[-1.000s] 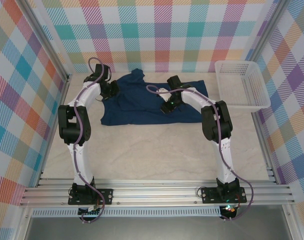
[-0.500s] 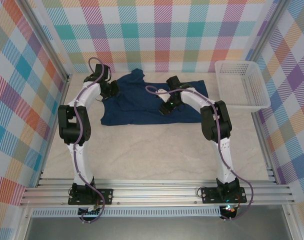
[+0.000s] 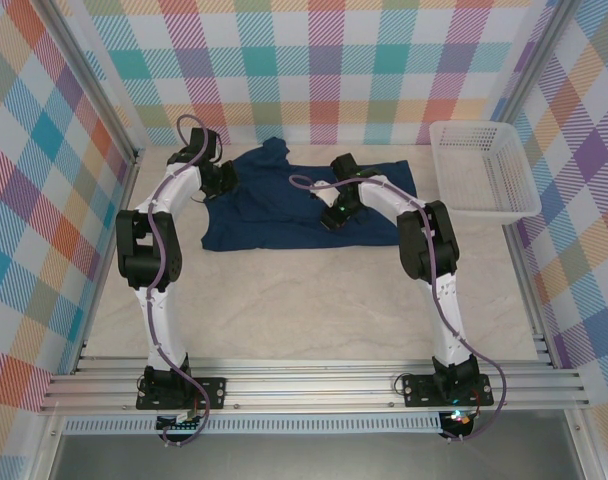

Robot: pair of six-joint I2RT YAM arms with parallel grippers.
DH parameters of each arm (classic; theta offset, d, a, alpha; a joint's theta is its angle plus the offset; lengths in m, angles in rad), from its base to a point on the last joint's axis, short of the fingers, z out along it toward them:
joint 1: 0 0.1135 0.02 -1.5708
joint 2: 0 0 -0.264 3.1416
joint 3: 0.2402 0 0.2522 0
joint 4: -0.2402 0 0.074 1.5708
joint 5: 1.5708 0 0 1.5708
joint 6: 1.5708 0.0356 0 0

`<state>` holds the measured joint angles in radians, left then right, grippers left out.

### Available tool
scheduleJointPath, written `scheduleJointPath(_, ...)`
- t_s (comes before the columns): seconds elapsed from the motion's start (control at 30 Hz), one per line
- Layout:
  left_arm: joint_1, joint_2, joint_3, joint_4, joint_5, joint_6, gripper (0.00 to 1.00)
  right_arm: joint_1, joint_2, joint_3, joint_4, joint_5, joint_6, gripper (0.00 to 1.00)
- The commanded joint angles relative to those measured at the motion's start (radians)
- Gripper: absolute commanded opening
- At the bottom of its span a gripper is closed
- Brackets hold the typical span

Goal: Fold the inside-out t-shirt

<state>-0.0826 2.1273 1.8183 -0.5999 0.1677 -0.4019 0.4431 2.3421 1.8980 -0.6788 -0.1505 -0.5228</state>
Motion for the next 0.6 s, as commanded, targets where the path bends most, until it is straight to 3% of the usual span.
scheduleJointPath(0.0, 0.019, -0.024, 0.012, -0.024, 0.005, 0.016, 0.00, 0.010, -0.002, 0.022, -0.014, -0.015, -0.011, 0.16)
scheduleJointPath(0.2, 0.026, -0.034, 0.012, -0.032, -0.006, 0.022, 0.00, 0.009, -0.027, 0.017, -0.001, -0.022, -0.004, 0.08)
scheduleJointPath(0.57, 0.044, -0.082, -0.014, -0.034, -0.017, 0.028, 0.00, 0.003, -0.065, -0.005, 0.021, -0.012, 0.004, 0.03)
